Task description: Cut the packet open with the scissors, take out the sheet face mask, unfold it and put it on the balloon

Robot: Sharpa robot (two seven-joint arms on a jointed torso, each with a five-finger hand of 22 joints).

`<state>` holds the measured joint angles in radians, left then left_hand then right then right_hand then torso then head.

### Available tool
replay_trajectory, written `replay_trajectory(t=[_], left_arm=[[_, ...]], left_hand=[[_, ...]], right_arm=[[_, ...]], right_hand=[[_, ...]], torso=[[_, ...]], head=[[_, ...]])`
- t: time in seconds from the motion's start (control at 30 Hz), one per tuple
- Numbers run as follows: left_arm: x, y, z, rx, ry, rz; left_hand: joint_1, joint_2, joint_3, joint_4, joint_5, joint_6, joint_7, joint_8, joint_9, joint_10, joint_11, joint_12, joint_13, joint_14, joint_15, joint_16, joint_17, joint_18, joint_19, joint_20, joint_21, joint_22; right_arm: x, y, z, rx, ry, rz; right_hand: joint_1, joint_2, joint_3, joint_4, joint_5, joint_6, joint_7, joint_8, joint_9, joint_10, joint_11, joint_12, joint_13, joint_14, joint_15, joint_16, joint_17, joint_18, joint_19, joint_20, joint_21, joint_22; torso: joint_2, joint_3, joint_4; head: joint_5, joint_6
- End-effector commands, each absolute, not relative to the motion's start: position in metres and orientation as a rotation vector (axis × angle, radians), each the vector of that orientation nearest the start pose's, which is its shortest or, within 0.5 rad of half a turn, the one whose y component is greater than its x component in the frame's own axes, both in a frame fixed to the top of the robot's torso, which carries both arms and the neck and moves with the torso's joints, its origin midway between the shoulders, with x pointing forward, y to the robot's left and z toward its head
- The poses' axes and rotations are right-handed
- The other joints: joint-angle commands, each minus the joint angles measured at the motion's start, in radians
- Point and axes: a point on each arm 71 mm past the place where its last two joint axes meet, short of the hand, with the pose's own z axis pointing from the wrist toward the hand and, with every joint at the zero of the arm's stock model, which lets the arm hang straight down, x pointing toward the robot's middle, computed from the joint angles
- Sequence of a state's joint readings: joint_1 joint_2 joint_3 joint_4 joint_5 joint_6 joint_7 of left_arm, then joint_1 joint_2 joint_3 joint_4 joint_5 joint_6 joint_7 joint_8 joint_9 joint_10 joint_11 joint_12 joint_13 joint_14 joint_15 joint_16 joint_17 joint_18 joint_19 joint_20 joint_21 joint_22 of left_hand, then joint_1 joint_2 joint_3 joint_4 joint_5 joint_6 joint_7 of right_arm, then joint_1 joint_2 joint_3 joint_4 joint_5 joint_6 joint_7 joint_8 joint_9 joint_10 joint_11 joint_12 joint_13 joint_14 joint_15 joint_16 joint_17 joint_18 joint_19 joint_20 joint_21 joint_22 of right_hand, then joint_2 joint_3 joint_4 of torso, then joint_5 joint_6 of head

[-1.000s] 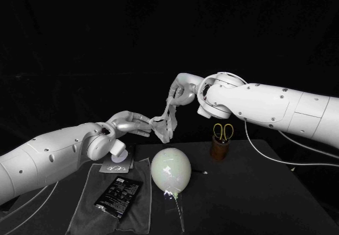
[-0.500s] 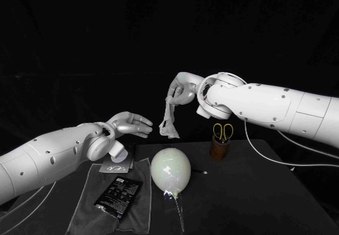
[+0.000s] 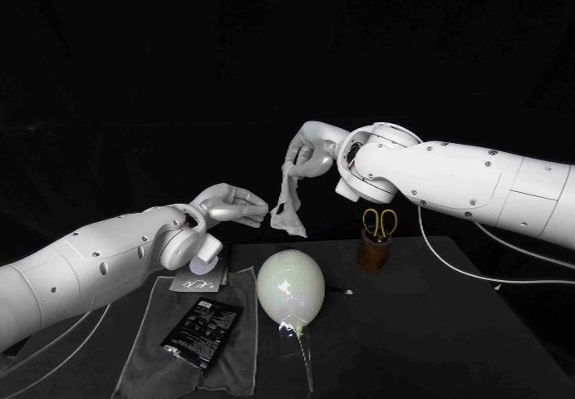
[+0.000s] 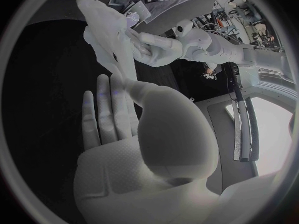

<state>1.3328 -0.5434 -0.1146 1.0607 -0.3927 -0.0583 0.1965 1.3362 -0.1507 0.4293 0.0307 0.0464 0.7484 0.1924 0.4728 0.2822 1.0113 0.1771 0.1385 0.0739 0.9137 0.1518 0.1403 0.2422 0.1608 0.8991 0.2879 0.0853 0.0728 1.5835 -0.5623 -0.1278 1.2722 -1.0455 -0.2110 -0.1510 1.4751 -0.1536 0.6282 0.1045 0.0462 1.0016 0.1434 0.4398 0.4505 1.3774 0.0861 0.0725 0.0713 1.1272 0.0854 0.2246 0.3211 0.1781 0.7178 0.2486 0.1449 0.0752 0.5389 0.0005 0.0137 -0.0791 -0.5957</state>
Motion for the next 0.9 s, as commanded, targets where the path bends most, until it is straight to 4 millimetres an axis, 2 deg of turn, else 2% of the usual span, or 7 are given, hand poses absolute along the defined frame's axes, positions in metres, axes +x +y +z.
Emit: replay_trajectory(t=[0.03, 0.23, 0.4, 0.57, 0.67, 0.73, 0.9], left_arm=[[0.575, 0.168, -0.16, -0.661, 1.679, -1.377], [0.577, 0.16, -0.161, -0.681, 1.696, -1.372], [0.579, 0.155, -0.163, -0.68, 1.721, -1.354], [0.58, 0.153, -0.164, -0.692, 1.73, -1.352], [0.581, 0.152, -0.164, -0.719, 1.726, -1.369], [0.581, 0.152, -0.164, -0.724, 1.724, -1.379], [0.578, 0.149, -0.163, -0.704, 1.737, -1.417]], left_hand=[[-0.009, 0.012, 0.001, 0.025, 0.001, 0.033, 0.016, 0.0, -0.007, 0.032, -0.011, 0.012, 0.002, 0.024, -0.006, 0.016, 0.007, 0.017, 0.019, -0.001, 0.007, 0.002], [-0.02, 0.012, 0.004, 0.067, 0.001, 0.052, 0.019, -0.028, -0.029, 0.037, -0.011, 0.004, -0.005, 0.026, -0.008, 0.026, 0.013, 0.02, 0.032, -0.002, 0.009, 0.001], [-0.021, 0.01, 0.002, 0.081, 0.001, 0.058, 0.02, -0.038, -0.036, 0.037, -0.01, 0.001, -0.006, 0.025, -0.008, 0.029, 0.015, 0.02, 0.035, -0.002, 0.008, 0.0], [-0.019, 0.02, 0.006, 0.1, 0.001, 0.065, 0.02, -0.049, -0.044, 0.038, -0.01, -0.002, -0.007, 0.026, -0.008, 0.033, 0.017, 0.02, 0.039, -0.002, 0.008, -0.001], [-0.026, 0.04, 0.01, 0.126, 0.001, 0.072, 0.017, -0.056, -0.049, 0.042, -0.011, -0.003, -0.006, 0.028, -0.009, 0.037, 0.02, 0.02, 0.041, -0.002, 0.007, -0.001], [-0.022, 0.039, 0.01, 0.126, 0.001, 0.072, 0.016, -0.058, -0.051, 0.043, -0.012, -0.003, -0.006, 0.028, -0.01, 0.038, 0.02, 0.021, 0.042, -0.003, 0.007, -0.001], [0.012, 0.012, 0.006, 0.115, 0.001, 0.078, 0.007, -0.068, -0.058, 0.047, -0.017, -0.006, -0.007, 0.026, -0.012, 0.044, 0.024, 0.021, 0.045, -0.003, 0.006, -0.002]], right_arm=[[0.563, -0.129, -0.031, -0.002, 1.601, 0.769], [0.561, -0.128, -0.031, -0.003, 1.595, 0.776], [0.56, -0.128, -0.031, -0.004, 1.592, 0.781], [0.559, -0.127, -0.031, -0.007, 1.593, 0.786], [0.559, -0.125, -0.031, -0.009, 1.595, 0.788], [0.559, -0.125, -0.031, -0.01, 1.596, 0.788], [0.559, -0.125, -0.031, -0.009, 1.599, 0.788]], right_hand=[[-0.001, 0.011, 0.004, -0.009, 0.002, 0.006, -0.002, 0.007, 0.009, 0.002, -0.005, -0.003, 0.001, 0.004, 0.0, -0.006, 0.001, 0.011, 0.007, 0.003, -0.001, 0.001], [-0.001, 0.011, 0.004, -0.009, 0.002, 0.006, -0.002, 0.007, 0.009, 0.002, -0.005, -0.003, 0.001, 0.004, 0.0, -0.006, 0.001, 0.011, 0.007, 0.003, -0.001, 0.001], [-0.005, 0.011, 0.006, -0.012, 0.002, 0.006, -0.002, 0.007, 0.01, 0.003, -0.005, -0.002, 0.001, 0.005, -0.001, -0.006, 0.002, 0.011, 0.008, 0.003, -0.001, 0.001], [-0.005, 0.011, 0.006, -0.012, 0.002, 0.006, -0.002, 0.007, 0.01, 0.003, -0.005, -0.002, 0.001, 0.005, -0.001, -0.006, 0.002, 0.011, 0.008, 0.003, -0.001, 0.001], [-0.005, 0.011, 0.006, -0.012, 0.002, 0.006, -0.002, 0.007, 0.01, 0.003, -0.005, -0.002, 0.001, 0.005, -0.001, -0.006, 0.002, 0.011, 0.008, 0.003, -0.001, 0.001], [-0.005, 0.011, 0.006, -0.012, 0.002, 0.006, -0.002, 0.007, 0.01, 0.003, -0.005, -0.002, 0.001, 0.005, -0.001, -0.006, 0.002, 0.011, 0.008, 0.003, -0.001, 0.001], [-0.008, 0.012, 0.008, -0.015, 0.002, 0.006, -0.003, 0.008, 0.01, 0.003, -0.005, -0.002, 0.001, 0.006, -0.001, -0.006, 0.003, 0.011, 0.008, 0.003, -0.001, 0.001]], torso=[[0.0, 0.0001, 0.0005], [0.0, 0.0, -0.0014], [-0.001, 0.0009, -0.0006], [-0.001, 0.0004, 0.0], [-0.001, 0.0003, -0.0003], [-0.001, 0.0004, 0.0003], [0.0, 0.0001, 0.0013]], head=[[0.001, 0.0], [0.001, 0.0], [0.004, -0.001], [0.003, -0.001], [0.005, -0.001], [0.004, -0.002], [0.003, -0.004]])
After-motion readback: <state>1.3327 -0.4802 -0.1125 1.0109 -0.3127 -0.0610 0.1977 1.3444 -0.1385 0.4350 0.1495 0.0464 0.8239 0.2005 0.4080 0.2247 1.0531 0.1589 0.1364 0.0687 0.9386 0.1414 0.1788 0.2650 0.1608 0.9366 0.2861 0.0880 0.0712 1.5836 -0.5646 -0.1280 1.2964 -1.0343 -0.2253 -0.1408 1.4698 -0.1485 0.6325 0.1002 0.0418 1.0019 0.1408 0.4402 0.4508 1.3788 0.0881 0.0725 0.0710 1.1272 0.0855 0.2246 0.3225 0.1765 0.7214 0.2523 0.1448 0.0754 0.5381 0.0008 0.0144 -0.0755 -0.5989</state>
